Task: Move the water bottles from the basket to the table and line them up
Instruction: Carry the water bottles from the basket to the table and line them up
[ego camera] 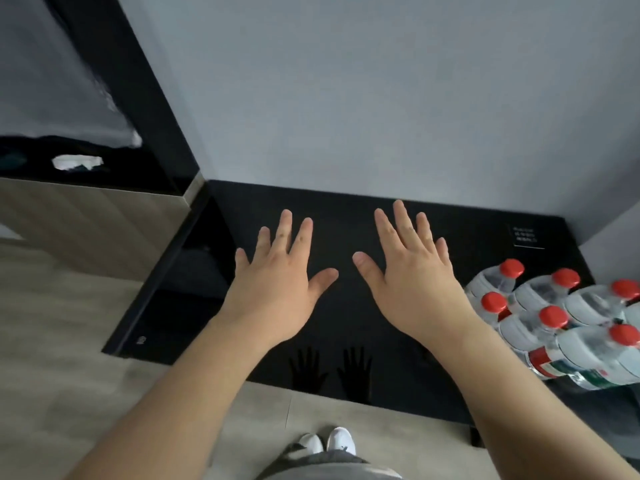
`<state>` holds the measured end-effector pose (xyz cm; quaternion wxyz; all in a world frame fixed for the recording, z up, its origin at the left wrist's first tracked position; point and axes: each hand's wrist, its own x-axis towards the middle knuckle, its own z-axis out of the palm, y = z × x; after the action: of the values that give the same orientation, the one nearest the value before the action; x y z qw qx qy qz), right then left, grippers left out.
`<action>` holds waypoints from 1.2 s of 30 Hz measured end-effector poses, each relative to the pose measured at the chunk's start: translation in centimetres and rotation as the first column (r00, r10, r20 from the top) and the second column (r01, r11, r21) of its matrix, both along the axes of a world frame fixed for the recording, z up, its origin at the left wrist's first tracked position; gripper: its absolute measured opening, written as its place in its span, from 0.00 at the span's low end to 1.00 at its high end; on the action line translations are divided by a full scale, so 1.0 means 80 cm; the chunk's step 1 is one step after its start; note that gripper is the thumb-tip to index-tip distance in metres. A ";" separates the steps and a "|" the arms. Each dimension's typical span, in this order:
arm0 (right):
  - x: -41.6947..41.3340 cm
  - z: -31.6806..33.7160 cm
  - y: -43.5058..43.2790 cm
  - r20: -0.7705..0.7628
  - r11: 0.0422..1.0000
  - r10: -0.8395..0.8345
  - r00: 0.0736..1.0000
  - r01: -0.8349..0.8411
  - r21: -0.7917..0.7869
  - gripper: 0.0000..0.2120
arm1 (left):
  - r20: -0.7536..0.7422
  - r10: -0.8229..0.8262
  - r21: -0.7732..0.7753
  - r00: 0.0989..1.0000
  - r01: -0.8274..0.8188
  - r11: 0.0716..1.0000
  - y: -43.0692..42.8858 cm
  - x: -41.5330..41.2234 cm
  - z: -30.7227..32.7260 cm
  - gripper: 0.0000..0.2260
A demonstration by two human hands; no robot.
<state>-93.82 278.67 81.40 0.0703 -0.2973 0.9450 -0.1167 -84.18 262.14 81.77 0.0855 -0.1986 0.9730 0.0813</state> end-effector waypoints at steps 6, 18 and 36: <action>0.028 0.006 -0.060 0.021 0.977 0.212 0.977 -0.212 0.009 0.35 | 0.030 0.204 -0.031 0.978 -0.203 0.979 -0.033 0.079 0.010 0.39; 0.167 0.023 -0.261 0.012 0.729 0.684 0.729 -0.684 0.040 0.35 | -0.002 0.659 0.040 0.752 -0.658 0.752 -0.128 0.299 0.029 0.36; 0.512 -0.007 -0.607 0.064 0.486 0.872 0.486 -0.874 0.009 0.35 | 0.018 0.868 0.031 0.497 -0.868 0.496 -0.404 0.656 0.008 0.38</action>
<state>-52.86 230.12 80.81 0.1497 -0.7304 0.6642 -0.0534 -31.71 229.83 82.38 0.0366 -0.6583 0.7405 0.1305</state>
